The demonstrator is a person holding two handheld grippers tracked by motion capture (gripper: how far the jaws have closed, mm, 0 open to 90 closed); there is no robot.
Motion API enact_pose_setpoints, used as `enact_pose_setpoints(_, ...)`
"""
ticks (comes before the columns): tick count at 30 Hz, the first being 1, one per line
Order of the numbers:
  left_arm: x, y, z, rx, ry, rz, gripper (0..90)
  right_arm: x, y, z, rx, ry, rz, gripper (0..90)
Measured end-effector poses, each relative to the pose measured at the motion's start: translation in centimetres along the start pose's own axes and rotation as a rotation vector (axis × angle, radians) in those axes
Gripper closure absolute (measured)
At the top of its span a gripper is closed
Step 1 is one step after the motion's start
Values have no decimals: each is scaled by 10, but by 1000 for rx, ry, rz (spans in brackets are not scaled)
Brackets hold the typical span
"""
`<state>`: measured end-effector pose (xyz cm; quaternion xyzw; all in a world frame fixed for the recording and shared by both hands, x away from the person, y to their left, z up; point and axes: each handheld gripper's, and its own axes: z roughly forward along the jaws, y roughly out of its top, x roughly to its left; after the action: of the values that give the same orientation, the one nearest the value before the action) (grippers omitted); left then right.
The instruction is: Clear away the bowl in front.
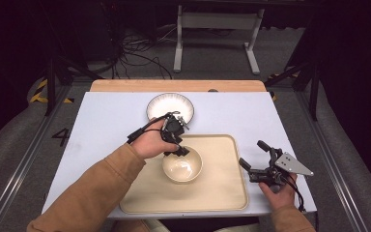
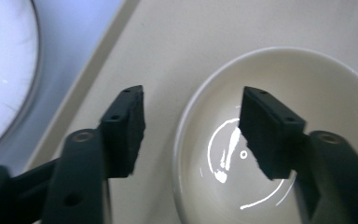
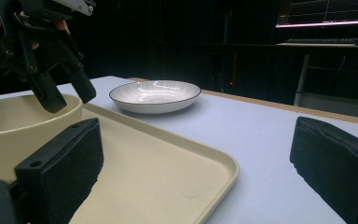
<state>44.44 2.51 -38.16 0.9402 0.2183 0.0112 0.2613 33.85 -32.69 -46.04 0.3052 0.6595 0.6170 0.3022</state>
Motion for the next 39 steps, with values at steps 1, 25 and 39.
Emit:
enact_pose_setpoints(1, -1, 0, -2, -15, 6, 0, 351, 0, 0, 0, 0, 0, 0, 28)
enact_pose_setpoints(25, -19, -52, -60, -309, 82, -24, 223, -3, 0, 1, 14, -4, 26, 29)
enact_pose_setpoints(39, -25, -96, -79, -395, 127, -55, 181, -4, 1, 2, 14, 3, 48, 29)
